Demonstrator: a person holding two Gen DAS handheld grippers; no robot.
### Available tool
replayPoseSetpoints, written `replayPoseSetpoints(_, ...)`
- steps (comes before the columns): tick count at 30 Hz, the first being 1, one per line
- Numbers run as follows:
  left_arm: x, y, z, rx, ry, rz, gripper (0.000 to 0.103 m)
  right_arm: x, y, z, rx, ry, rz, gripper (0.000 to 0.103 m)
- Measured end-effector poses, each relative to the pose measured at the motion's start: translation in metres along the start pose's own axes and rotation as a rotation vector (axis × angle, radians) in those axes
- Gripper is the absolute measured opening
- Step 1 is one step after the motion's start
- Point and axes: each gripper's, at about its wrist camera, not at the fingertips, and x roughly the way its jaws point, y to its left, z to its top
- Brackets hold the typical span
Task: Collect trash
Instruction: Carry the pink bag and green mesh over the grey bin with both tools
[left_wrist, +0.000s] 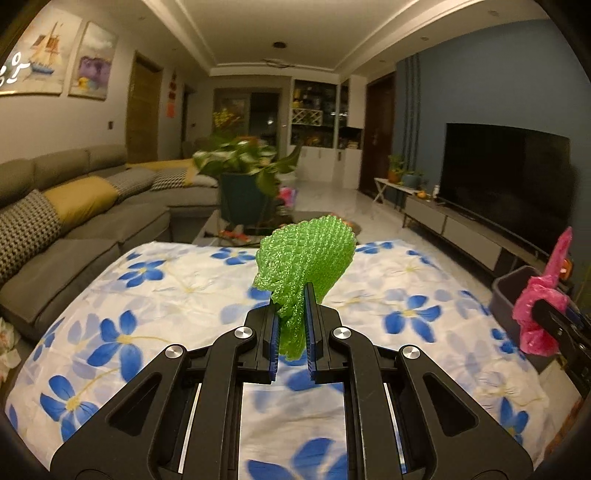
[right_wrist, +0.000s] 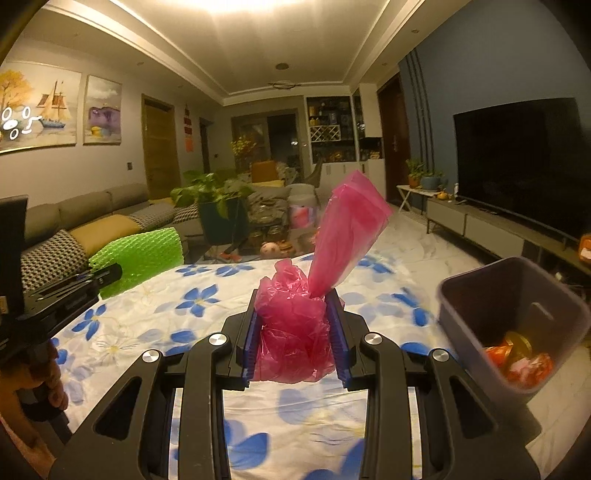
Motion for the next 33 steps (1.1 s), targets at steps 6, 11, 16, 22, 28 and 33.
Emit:
replayPoseSetpoints(6,-0.008,-0.057,0.002,0.058,-0.021,-0.097,0.011,-0.016,-0.043,0.005,0.018,-0.031,-0.087,0.034)
replayPoseSetpoints(11,-0.007,-0.108,0.002,0.097,-0.024,-0.183,0.011,-0.028,-0.086,0.008,0.042,-0.053,-0.175,0.034)
replayPoseSetpoints(16,-0.001,-0.163,0.002,0.123,-0.024,-0.281,0.011,-0.039,-0.13,0.011,0.063,-0.071,-0.258,0.034)
replayPoseSetpoints(22,0.009,-0.229,0.002,0.169,-0.032,-0.386,0.011,-0.048,-0.176,0.01,0.093,-0.088,-0.333,0.035)
replayPoseSetpoints(28,0.025,-0.277,-0.001,0.182,-0.018,-0.464,0.011,-0.044,-0.204,0.008,0.101,-0.086,-0.368,0.035)
replayPoseSetpoints(33,0.04,-0.307,-0.004,0.196,-0.015,-0.505,0.011,-0.042,-0.215,0.003,0.092,-0.085,-0.374,0.035)
